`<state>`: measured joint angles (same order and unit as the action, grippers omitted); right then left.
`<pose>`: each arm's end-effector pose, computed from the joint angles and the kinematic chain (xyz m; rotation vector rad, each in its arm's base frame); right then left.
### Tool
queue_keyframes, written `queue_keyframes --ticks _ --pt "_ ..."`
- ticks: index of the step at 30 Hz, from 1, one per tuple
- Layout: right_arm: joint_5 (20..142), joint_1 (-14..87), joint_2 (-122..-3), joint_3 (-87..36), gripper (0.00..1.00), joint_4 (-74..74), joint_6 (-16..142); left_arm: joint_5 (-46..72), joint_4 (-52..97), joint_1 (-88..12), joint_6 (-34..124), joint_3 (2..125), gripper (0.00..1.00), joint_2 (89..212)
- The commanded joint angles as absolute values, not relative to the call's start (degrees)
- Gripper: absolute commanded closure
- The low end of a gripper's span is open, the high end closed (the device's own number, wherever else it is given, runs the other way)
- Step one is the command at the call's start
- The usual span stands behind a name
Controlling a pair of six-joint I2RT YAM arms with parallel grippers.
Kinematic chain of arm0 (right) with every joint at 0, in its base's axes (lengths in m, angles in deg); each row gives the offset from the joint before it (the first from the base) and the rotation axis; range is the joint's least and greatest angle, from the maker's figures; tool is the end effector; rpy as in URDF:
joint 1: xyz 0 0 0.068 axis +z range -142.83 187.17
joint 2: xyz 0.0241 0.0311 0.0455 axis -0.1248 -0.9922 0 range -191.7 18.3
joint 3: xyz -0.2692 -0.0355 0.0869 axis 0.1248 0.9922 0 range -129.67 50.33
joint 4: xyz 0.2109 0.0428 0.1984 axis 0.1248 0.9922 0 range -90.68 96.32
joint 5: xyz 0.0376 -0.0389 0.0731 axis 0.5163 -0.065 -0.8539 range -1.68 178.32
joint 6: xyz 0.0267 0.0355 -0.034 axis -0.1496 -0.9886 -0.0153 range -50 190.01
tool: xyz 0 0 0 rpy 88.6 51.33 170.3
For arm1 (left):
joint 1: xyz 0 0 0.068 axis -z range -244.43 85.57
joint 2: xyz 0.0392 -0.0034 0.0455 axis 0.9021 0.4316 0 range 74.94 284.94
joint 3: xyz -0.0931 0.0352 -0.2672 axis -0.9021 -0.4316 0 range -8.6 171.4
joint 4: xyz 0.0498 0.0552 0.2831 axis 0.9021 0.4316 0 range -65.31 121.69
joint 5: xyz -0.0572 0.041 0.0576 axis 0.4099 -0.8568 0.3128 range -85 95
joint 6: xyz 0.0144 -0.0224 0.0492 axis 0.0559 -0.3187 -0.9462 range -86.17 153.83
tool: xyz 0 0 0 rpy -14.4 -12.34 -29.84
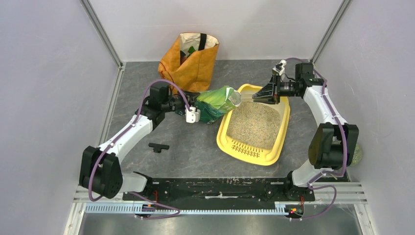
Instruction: Fill the litter box with clean litter
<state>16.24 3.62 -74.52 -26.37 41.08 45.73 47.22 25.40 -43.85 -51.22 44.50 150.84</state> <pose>0.3647 0.0141 0.2975 0.0843 2.3205 1.7443 0.2963 -0.1391 0.2885 1.7223 0.7305 0.0419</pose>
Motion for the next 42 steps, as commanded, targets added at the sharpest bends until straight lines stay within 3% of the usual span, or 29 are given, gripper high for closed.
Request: queue_keyframes --ticks 1,16,26,42 --pt "10.7 1.9 -71.3 -27.2 1.0 46.5 49.3 47.2 17.9 -44.8 -54.8 48.7 0.98 150.8" --pt "8.8 -4.6 -72.1 -31.8 1.0 68.6 68.3 46.8 19.9 -44.8 -56.8 49.9 0.98 153.0" --pt "8.9 -10.5 -76.9 -38.4 1.0 97.5 96.1 46.8 20.3 -44.8 -57.7 50.5 0.98 154.1" --pt "14.2 -19.6 -72.1 -30.5 1.0 99.0 98.8 47.5 21.2 -44.7 -58.6 50.9 0.98 154.4"
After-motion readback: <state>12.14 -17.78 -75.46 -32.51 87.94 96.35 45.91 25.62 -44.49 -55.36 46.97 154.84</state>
